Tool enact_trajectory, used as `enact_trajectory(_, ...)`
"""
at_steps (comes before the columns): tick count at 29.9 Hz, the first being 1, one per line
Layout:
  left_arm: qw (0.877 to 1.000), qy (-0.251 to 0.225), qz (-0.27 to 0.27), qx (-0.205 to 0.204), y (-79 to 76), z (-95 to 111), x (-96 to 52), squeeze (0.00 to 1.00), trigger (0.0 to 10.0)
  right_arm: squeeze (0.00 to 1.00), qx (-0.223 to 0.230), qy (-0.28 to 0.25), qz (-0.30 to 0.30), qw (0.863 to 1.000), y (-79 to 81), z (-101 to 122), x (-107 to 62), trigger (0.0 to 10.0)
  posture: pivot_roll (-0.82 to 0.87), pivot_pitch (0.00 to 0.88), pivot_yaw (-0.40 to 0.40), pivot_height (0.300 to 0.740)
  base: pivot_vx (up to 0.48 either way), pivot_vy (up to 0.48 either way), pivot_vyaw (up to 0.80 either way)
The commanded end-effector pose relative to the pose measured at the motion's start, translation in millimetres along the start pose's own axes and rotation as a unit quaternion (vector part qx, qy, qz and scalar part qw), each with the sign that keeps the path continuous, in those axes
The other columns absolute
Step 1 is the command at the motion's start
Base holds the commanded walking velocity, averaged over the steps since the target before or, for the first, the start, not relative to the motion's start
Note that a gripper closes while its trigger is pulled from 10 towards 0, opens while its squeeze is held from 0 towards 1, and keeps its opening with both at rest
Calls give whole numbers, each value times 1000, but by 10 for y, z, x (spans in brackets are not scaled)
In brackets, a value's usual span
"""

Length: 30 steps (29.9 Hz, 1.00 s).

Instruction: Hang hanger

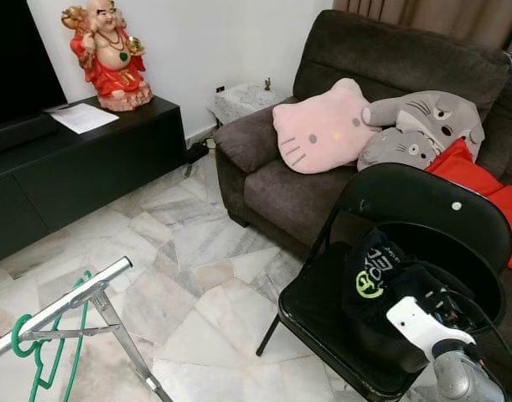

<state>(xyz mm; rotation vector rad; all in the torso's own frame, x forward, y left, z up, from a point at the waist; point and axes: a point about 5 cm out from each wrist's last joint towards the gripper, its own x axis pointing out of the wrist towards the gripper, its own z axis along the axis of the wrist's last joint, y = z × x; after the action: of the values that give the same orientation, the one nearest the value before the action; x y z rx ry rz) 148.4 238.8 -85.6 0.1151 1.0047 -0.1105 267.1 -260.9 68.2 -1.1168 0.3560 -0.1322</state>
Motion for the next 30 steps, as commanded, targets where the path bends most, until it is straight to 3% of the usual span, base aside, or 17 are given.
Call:
enact_trajectory(1, 1000, 14, 4, 2, 19, -61, -16, 0, 10000, 0, 7, -12, -10, 1000, -26, 56, 15, 10000, -40, 46, 5, 740, 0, 0, 0)
enact_trajectory(14, 1000, 13, 5, 2, 19, -60, -15, 0, 10000, 0, 25, -58, -64, 996, -182, 188, 19, 10000, -41, 45, 5, 740, 0, 0, 0)
enact_trajectory(17, 1000, 14, 5, 3, 18, -60, -15, 0, 10000, 0, 51, -90, -66, 992, -208, 274, 27, 10000, -41, 46, 5, 740, 0, 0, 0)
enact_trajectory(26, 1000, 14, 4, 3, 17, -59, -14, 0, 10000, 0, 56, -83, -2, 995, -15, 261, 46, 10000, -40, 46, 6, 740, 0, 0, 0)
enact_trajectory(30, 1000, 14, 4, 3, 17, -59, -14, 0, 10000, 0, 56, -83, -2, 995, -15, 261, 46, 10000, -40, 46, 6, 740, 0, 0, 0)
